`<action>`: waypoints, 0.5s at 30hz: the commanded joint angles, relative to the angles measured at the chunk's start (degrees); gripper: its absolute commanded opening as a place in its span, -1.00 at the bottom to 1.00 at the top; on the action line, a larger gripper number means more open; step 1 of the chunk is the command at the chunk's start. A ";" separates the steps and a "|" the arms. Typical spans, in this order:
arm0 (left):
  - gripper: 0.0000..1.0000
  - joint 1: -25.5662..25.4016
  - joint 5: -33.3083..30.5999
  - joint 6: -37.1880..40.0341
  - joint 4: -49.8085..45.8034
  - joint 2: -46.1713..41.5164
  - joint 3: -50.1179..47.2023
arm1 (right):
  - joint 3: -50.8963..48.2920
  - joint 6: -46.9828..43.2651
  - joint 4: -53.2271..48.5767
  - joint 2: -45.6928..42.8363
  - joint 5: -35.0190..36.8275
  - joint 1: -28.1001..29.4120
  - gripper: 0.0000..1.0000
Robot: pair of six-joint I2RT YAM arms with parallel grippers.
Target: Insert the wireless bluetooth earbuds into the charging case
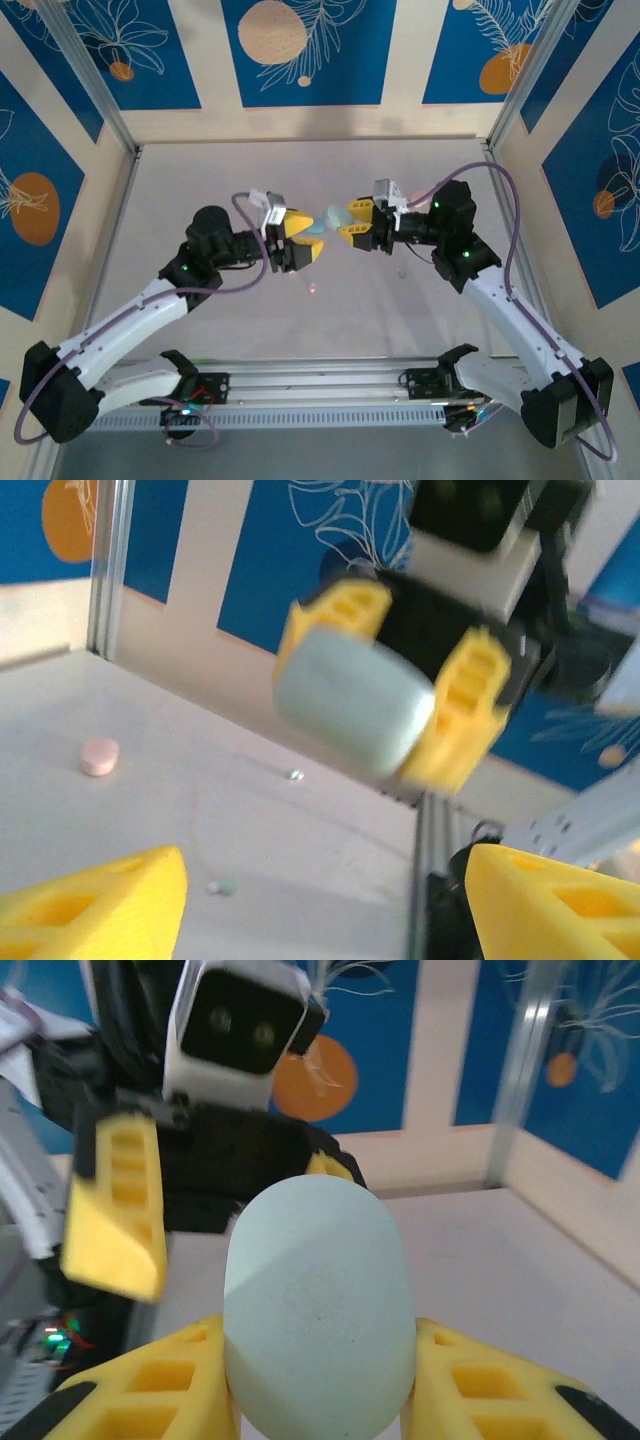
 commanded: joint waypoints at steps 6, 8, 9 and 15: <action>0.45 0.34 3.12 19.21 -2.78 -0.87 0.90 | 8.38 -3.45 -15.87 5.73 -14.33 1.42 -0.35; 0.43 0.25 3.85 19.18 -3.41 -0.41 1.41 | 9.53 -5.30 -17.66 6.66 -13.51 2.20 -0.35; 0.42 0.31 4.48 18.71 -3.18 -0.31 1.58 | 10.33 -6.60 -19.26 7.27 -12.97 2.67 -0.35; 0.29 0.26 7.68 16.01 -2.27 0.42 2.39 | 11.75 -9.42 -21.64 9.03 -8.83 3.67 -0.35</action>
